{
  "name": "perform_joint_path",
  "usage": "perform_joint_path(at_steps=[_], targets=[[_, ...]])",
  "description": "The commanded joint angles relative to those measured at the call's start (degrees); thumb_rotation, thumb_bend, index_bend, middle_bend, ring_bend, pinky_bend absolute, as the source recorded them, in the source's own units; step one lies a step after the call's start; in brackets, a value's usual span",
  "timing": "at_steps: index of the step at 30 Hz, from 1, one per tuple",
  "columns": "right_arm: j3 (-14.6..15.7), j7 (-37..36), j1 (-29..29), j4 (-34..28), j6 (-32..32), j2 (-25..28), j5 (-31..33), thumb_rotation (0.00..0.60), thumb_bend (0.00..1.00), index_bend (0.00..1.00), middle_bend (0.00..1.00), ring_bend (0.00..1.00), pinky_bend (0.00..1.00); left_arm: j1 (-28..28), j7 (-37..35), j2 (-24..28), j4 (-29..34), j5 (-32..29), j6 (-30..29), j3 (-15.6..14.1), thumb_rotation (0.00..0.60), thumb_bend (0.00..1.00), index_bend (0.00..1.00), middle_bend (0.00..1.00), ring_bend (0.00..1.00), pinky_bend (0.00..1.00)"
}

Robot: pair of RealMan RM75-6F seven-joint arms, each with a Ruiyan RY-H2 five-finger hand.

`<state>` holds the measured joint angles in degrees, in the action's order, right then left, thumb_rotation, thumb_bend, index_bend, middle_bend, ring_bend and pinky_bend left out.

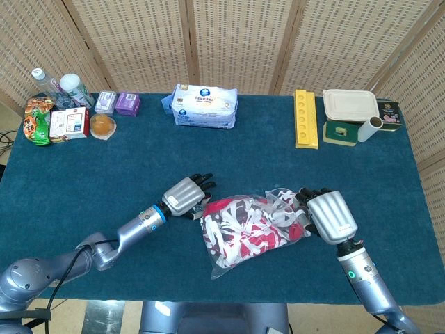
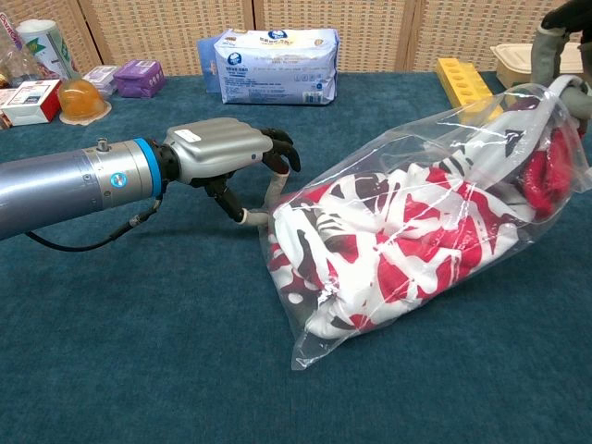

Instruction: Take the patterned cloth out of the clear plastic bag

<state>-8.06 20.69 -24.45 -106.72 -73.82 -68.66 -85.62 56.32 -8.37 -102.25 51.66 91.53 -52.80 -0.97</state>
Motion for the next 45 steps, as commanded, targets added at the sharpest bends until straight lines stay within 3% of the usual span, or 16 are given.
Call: perform_joint_path(at_steps=[1, 7, 22, 29, 36, 45], targets=[[0.00, -0.06, 0.02, -0.02, -0.01, 0.02, 0.05, 0.600, 0.64, 0.73, 0.51, 0.66, 0.64, 0.11, -0.50, -0.19, -0.68, 0.20, 0.36, -0.06, 0.600, 0.25, 0.54, 0.20, 0.07, 0.19], [0.05, -0.01, 0.08, -0.05, -0.03, 0.06, 0.10, 0.600, 0.64, 0.73, 0.51, 0.66, 0.64, 0.45, -0.83, -1.35, -1.92, 0.65, 0.52, -0.03, 0.600, 0.26, 0.54, 0.20, 0.07, 0.19], [-0.13, 0.45, 0.18, -0.91, 0.04, 0.64, 0.80, 0.600, 0.64, 0.73, 0.52, 0.66, 0.65, 1.21, -3.07, -3.68, -5.61, 1.98, 0.00, -0.20, 0.600, 0.48, 0.59, 0.21, 0.07, 0.22], [-0.04, 0.27, 0.25, -1.05, 0.09, 0.74, 0.85, 0.600, 0.64, 0.74, 0.52, 0.66, 0.65, 0.74, -5.05, -4.13, -6.75, 1.95, -1.06, -0.08, 0.600, 0.48, 0.66, 0.33, 0.15, 0.26], [0.05, 0.09, 0.22, -1.46, 0.25, 0.90, 0.80, 0.600, 0.65, 0.74, 0.52, 0.66, 0.65, 0.49, -6.01, -3.79, -7.19, 2.23, -1.76, -0.26, 0.600, 0.48, 0.67, 0.35, 0.17, 0.26], [0.34, 0.22, 0.09, -3.25, 0.35, 1.16, -0.25, 0.600, 0.65, 0.74, 0.52, 0.66, 0.65, -1.01, -8.06, 1.81, -4.35, 3.59, -4.75, -1.65, 0.600, 0.49, 0.68, 0.35, 0.17, 0.26]])
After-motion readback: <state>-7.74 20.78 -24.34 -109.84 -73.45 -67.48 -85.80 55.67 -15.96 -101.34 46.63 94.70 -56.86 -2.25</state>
